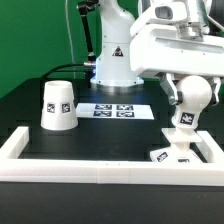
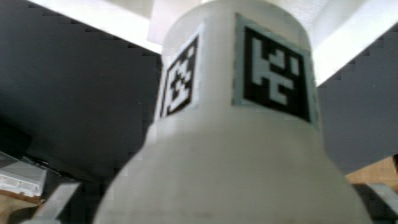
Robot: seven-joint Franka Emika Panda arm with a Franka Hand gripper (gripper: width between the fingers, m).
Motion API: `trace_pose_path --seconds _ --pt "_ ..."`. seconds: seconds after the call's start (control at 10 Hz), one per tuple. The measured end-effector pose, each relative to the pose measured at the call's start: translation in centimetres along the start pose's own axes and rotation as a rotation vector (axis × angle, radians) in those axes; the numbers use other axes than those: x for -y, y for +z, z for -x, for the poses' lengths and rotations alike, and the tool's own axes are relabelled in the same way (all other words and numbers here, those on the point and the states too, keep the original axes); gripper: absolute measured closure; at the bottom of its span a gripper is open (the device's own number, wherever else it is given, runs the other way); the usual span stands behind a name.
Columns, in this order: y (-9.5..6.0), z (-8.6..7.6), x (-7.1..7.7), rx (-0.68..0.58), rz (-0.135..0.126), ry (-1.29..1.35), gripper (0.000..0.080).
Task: Assemble lamp
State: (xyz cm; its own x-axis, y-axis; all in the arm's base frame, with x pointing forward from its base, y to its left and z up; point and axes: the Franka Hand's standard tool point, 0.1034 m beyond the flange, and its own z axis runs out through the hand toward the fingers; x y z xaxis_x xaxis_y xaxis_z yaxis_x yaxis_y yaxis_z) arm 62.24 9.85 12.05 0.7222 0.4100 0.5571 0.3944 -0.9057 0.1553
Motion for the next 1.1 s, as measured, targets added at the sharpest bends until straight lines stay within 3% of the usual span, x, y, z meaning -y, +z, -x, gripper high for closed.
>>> trace_pose_path --seconds 0.3,0.6,1.1 --pt "0.0 0.1 -0.2 -0.003 0.004 0.002 0.0223" --pt "-0.4 2.0 -0.5 -0.044 0.037 0.011 0.0223" --pt "-0.2 1.7 -0.5 -0.017 0.020 0.014 0.0223"
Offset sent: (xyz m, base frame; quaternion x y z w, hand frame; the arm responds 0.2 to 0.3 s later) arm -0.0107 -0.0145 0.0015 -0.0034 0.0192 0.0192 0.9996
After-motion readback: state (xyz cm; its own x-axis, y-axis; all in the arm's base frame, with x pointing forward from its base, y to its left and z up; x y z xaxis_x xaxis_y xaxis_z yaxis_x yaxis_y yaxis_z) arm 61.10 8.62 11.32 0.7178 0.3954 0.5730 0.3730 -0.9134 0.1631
